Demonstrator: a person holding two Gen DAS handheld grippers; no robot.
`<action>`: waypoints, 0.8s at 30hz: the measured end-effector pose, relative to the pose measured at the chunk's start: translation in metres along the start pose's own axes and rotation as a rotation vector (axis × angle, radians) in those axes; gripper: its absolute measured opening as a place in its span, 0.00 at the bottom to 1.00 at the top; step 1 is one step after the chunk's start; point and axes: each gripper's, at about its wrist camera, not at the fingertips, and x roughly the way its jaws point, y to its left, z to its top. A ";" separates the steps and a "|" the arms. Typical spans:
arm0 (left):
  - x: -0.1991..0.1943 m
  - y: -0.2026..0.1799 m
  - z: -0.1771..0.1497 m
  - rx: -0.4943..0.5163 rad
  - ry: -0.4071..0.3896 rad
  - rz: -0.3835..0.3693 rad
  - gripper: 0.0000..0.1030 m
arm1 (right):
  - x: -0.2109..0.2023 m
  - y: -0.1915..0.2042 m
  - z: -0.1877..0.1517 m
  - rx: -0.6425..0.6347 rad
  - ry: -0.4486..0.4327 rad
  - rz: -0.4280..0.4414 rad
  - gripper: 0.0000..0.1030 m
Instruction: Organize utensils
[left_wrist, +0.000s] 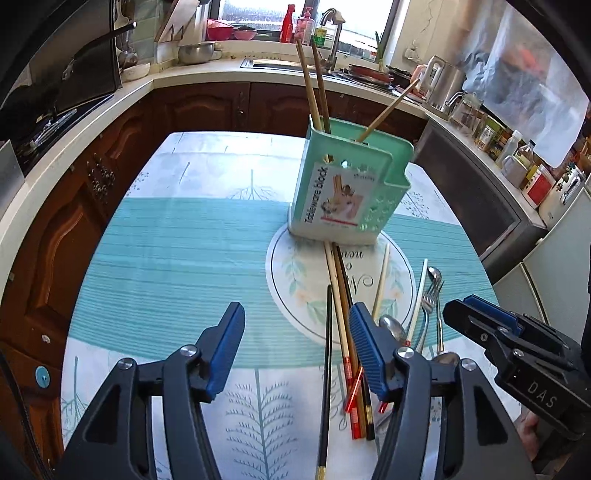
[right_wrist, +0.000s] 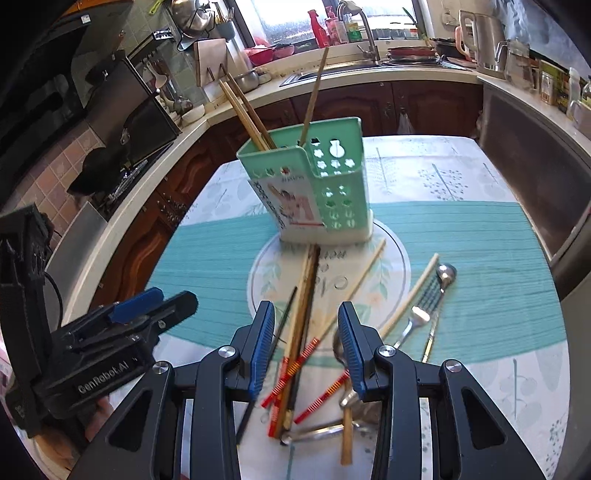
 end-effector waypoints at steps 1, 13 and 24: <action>0.002 0.000 -0.004 -0.005 0.013 -0.002 0.58 | -0.001 -0.002 -0.004 -0.002 0.002 -0.008 0.35; 0.045 -0.004 -0.029 0.037 0.184 0.009 0.58 | 0.004 -0.046 -0.036 0.098 0.086 -0.092 0.35; 0.066 -0.025 -0.026 0.088 0.272 -0.071 0.57 | 0.028 -0.061 -0.036 0.147 0.140 -0.097 0.35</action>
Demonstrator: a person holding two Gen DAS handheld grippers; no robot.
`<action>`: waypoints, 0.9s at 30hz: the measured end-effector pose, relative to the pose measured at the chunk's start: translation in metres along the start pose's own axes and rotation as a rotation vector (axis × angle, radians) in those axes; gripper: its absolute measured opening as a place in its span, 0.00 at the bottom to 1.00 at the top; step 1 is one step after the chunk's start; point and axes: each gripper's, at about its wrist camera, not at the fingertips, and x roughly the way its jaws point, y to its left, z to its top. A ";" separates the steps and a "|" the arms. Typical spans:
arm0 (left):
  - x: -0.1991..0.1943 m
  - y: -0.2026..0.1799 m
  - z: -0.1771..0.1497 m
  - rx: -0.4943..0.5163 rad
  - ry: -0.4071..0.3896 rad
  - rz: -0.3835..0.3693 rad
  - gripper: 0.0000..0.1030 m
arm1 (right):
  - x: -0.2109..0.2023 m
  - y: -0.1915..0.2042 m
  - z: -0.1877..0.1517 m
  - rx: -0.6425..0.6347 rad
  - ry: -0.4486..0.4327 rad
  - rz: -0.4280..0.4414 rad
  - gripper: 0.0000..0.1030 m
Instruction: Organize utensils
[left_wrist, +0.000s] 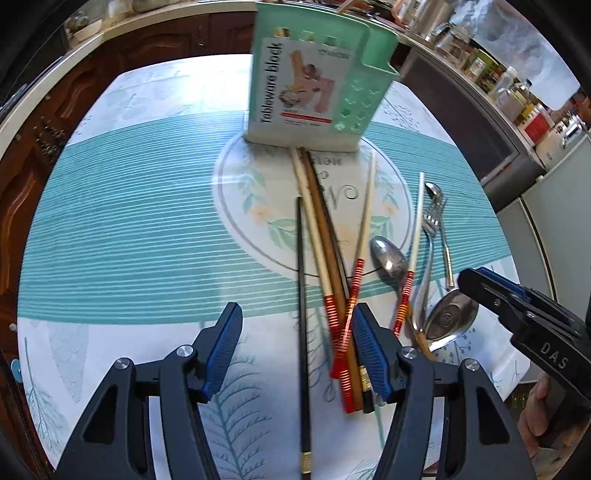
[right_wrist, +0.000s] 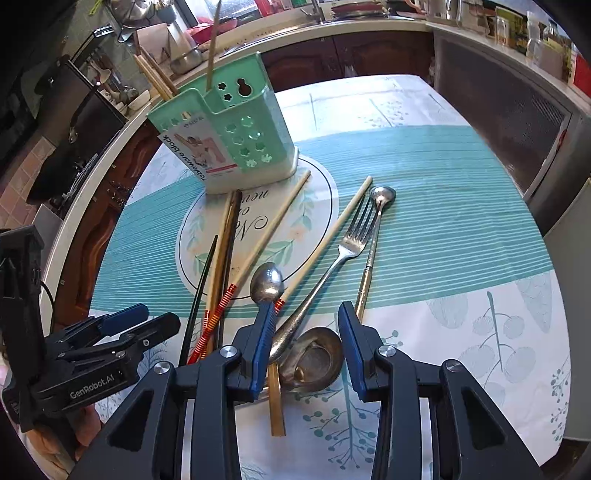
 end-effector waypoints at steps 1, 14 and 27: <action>0.002 -0.004 0.003 0.016 0.007 -0.006 0.54 | 0.001 -0.002 0.001 0.005 0.003 0.004 0.35; 0.043 -0.047 0.070 0.148 0.159 -0.044 0.22 | 0.040 -0.022 0.050 0.179 0.107 0.174 0.19; 0.081 -0.071 0.097 0.196 0.277 0.003 0.13 | 0.090 -0.031 0.074 0.294 0.264 0.139 0.14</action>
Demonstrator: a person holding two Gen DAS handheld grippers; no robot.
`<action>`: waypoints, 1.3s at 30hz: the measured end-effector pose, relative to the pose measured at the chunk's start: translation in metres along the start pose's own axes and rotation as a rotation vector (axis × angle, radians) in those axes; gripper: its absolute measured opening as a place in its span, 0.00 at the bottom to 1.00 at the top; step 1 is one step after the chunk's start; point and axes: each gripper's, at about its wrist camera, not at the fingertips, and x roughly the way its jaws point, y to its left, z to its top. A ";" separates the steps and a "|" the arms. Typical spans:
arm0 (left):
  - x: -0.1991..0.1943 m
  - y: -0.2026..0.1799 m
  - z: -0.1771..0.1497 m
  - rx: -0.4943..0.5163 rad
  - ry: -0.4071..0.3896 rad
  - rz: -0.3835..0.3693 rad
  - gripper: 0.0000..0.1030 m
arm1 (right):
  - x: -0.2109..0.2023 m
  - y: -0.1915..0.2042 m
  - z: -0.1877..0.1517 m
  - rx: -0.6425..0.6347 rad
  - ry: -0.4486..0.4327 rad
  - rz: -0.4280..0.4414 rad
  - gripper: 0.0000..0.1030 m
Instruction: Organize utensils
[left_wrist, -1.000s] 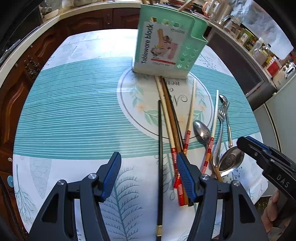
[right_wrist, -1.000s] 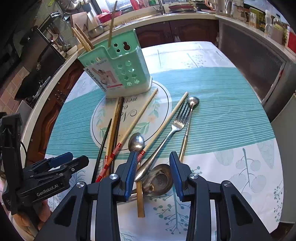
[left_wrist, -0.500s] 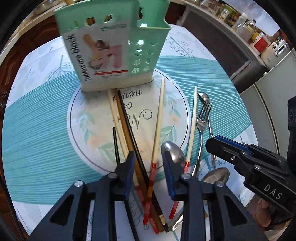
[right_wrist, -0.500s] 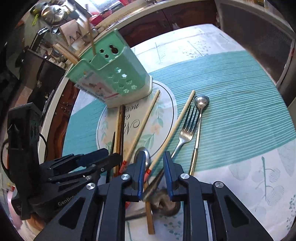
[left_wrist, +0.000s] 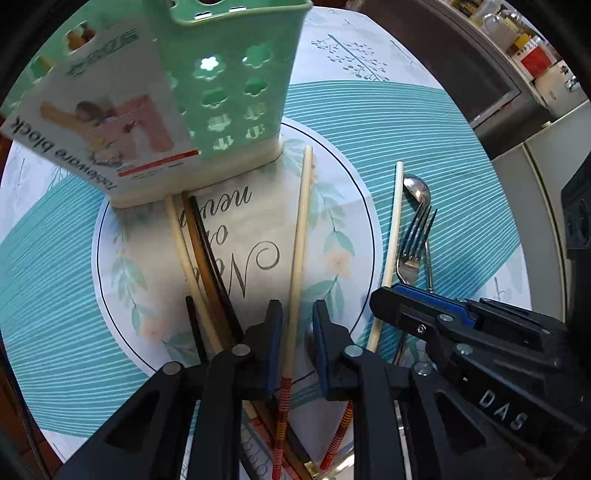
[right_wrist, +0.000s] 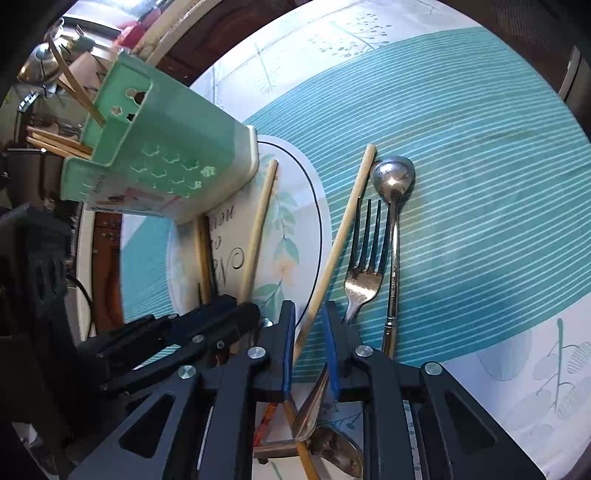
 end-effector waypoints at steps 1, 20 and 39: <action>0.000 -0.001 0.003 0.007 -0.002 0.004 0.13 | 0.001 0.004 0.001 -0.007 -0.003 -0.019 0.13; 0.021 -0.035 0.022 0.083 0.037 0.107 0.12 | 0.008 -0.013 -0.001 0.115 0.069 0.072 0.07; -0.054 -0.025 -0.029 0.023 -0.263 0.056 0.03 | -0.022 -0.006 -0.027 0.015 0.000 0.212 0.05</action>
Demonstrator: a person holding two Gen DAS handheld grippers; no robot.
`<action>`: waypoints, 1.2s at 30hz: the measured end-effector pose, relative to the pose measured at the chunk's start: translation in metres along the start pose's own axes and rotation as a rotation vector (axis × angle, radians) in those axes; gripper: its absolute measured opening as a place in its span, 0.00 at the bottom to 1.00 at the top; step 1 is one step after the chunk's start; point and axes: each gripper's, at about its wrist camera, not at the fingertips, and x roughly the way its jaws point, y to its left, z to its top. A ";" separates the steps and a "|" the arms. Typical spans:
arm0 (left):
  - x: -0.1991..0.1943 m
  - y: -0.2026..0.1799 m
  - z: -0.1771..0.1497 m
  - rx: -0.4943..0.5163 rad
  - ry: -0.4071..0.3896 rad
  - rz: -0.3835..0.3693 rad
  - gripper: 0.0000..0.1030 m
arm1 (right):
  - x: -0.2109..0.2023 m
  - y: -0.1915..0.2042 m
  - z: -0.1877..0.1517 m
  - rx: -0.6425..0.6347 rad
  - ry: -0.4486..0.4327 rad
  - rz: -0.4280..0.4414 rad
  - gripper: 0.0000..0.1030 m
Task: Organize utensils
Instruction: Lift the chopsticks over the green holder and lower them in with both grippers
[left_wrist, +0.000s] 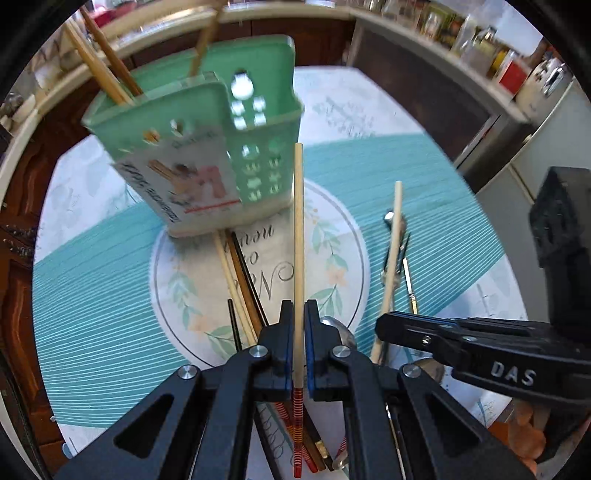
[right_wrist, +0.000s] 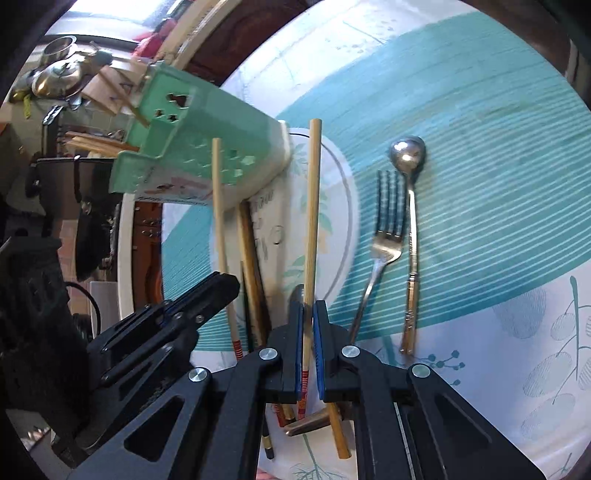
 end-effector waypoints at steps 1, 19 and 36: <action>-0.010 0.001 -0.004 -0.009 -0.037 0.001 0.03 | -0.004 0.006 -0.003 -0.025 -0.015 0.003 0.05; -0.174 0.063 0.019 -0.139 -0.579 0.046 0.03 | -0.144 0.164 -0.013 -0.443 -0.437 0.006 0.05; -0.152 0.113 0.109 -0.269 -0.824 0.163 0.03 | -0.157 0.257 0.089 -0.513 -0.718 -0.054 0.05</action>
